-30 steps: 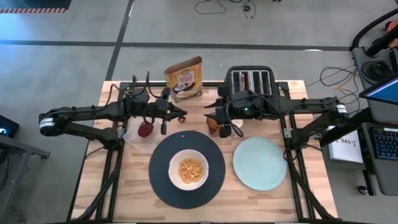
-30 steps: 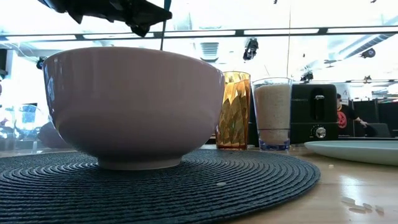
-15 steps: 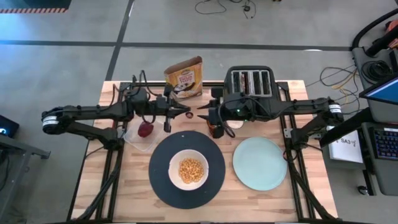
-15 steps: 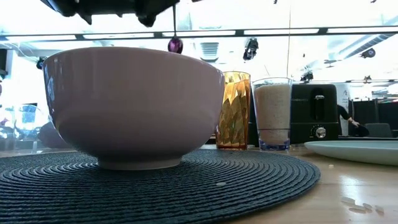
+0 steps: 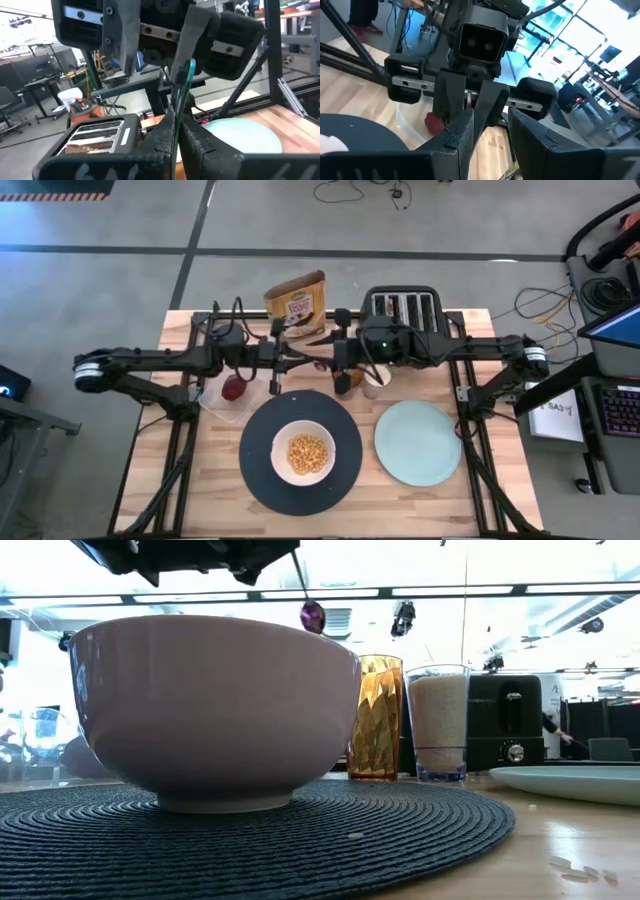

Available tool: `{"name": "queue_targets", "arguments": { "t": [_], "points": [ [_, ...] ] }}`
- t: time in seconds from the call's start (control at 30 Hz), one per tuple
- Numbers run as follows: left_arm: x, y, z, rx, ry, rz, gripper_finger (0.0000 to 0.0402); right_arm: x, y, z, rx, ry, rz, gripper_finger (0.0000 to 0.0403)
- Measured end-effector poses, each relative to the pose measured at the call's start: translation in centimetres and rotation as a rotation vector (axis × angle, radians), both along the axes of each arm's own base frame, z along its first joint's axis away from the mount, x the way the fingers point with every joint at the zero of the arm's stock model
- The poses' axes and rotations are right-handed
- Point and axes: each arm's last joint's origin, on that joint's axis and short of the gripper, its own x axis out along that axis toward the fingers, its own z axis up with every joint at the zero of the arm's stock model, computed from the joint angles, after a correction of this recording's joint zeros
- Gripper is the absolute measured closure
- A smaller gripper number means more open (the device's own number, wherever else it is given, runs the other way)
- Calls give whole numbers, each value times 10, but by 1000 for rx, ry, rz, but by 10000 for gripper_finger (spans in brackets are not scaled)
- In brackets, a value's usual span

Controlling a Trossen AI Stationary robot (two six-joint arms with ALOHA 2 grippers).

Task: Arrange a breakfast setting
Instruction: Adjust the blue spoon in the orange cup

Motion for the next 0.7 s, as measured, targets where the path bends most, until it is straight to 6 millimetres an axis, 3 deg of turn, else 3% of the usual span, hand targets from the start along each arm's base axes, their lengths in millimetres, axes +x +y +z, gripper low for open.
{"name": "queue_targets", "arguments": {
  "t": [0.4,0.7],
  "points": [
    [6,4,-5,-11,2,87,401,-10,-7,7,46,-1,-25,311],
    [6,5,-5,-5,-3,121,401,-3,-12,0,134,6,-53,280]
  ]
}}
